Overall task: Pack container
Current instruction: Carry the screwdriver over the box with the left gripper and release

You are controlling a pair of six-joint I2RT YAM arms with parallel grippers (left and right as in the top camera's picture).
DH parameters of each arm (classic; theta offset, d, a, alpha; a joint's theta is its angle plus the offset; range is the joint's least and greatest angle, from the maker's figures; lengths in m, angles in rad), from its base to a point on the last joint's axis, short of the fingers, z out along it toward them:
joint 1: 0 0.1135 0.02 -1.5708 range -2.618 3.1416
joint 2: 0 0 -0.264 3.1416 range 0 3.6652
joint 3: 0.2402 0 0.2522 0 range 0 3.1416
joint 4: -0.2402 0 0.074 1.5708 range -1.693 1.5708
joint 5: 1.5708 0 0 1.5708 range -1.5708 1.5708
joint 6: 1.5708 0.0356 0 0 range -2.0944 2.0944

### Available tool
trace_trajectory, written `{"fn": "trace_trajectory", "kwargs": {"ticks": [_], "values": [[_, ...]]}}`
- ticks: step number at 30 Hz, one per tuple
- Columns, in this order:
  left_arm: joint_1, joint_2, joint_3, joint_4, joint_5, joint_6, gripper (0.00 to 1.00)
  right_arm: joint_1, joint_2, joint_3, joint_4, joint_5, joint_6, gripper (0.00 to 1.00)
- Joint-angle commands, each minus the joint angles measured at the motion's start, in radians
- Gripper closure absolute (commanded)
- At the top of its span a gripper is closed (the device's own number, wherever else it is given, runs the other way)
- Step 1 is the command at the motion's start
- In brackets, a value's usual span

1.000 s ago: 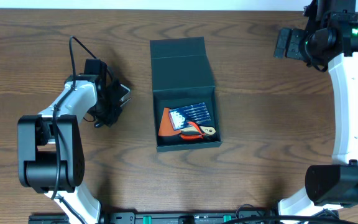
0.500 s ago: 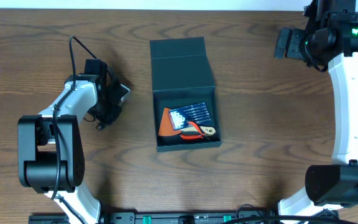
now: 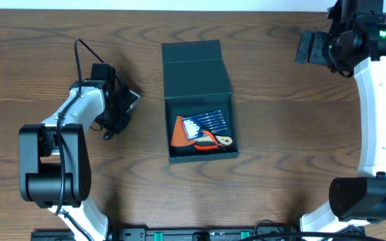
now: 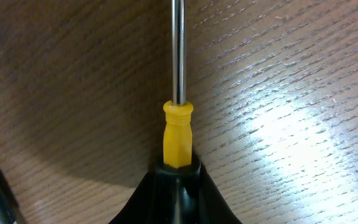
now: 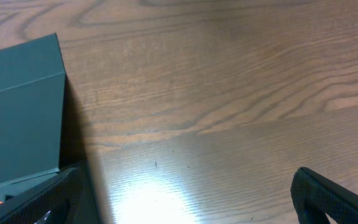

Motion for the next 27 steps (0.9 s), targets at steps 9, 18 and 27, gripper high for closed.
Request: {"fn": "trace_trajectory", "kwargs": {"ticks": [9, 18, 27], "values": [[-0.044, -0.068, 0.121, -0.203, -0.027, -0.21, 0.94, -0.003, -0.005, -0.008, -0.003, 0.011, -0.012, 0.01], [-0.195, -0.215, 0.353, -0.431, -0.016, -0.271, 0.94, -0.003, -0.005, -0.008, -0.004, 0.011, -0.013, 0.01], [-0.521, -0.296, 0.404, -0.357, 0.008, -0.008, 0.94, -0.003, -0.005, -0.008, -0.011, 0.011, -0.024, 0.01]]}}
